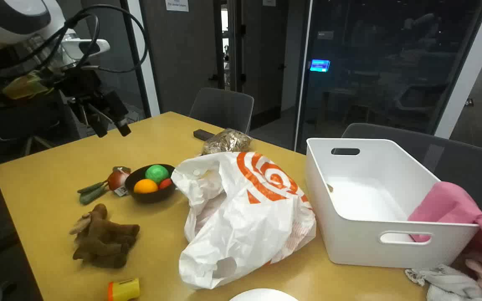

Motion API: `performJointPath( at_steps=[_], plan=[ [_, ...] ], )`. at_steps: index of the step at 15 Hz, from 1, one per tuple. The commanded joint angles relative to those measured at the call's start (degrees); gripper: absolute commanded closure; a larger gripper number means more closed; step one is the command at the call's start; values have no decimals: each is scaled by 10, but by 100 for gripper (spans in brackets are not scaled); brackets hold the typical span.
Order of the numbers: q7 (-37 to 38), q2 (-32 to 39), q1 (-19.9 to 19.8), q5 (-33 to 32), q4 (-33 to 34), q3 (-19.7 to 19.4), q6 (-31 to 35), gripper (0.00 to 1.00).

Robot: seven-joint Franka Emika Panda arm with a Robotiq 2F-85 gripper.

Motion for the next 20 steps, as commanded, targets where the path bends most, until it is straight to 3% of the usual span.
performJointPath(
  at_steps=[1, 5, 9, 14, 20],
  plan=[
    [6, 3, 20, -8, 5, -17, -3, 0],
    [3, 32, 33, 2, -25, -27, 39, 0],
    [-63, 61, 38, 37, -81, -79, 142, 0],
    [-143, 101, 61, 190, -129, -122, 201, 0],
    [-174, 148, 108, 365, -157, -105, 219, 0]
  ],
)
